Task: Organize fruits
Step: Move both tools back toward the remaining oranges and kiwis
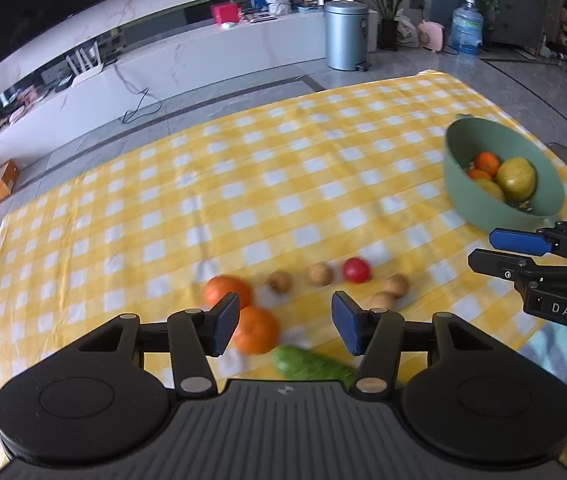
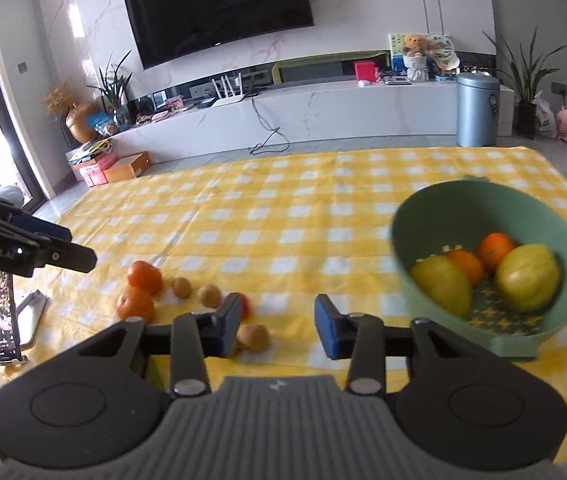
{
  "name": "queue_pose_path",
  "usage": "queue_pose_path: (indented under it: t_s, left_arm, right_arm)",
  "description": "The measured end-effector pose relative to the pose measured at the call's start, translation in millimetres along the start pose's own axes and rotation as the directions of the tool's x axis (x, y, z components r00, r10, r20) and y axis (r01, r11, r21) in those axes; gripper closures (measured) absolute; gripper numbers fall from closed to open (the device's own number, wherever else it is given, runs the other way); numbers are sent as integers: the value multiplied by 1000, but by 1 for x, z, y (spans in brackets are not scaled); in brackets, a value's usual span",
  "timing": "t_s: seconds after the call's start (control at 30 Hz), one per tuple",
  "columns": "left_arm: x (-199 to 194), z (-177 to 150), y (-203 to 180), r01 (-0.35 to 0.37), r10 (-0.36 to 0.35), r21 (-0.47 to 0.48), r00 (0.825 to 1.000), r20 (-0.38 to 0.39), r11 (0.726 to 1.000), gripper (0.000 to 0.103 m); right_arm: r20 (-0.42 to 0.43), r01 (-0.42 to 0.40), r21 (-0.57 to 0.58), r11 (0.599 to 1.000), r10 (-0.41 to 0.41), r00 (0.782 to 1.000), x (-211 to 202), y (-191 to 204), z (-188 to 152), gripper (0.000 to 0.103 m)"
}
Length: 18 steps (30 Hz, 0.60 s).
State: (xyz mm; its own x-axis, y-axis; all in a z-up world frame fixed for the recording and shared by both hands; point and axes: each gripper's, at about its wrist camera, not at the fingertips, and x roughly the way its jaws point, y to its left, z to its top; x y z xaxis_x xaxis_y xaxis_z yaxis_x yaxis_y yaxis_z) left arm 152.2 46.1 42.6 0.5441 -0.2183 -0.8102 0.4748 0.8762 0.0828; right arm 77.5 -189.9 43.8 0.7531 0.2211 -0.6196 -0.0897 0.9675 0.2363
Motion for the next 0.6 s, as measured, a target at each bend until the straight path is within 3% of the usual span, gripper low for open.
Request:
queue_pose_path:
  t_s: [0.2,0.43,0.6]
  left_arm:
    - [17,-27,33,65,-63,-100,998,23,993,44]
    - [40,-40,55,127,-130,-198,992,-2,972,44]
    - [54,-39,60,110,-115,-224,993,-9,968,44]
  right_arm:
    - [-41,19,-51,999,-21,999,31,23,-16,74]
    - [-94,56,-85,995,-64,994,60,26,-17,81]
    - [-100,43,-41,998,-47,994,71,23,-17,81]
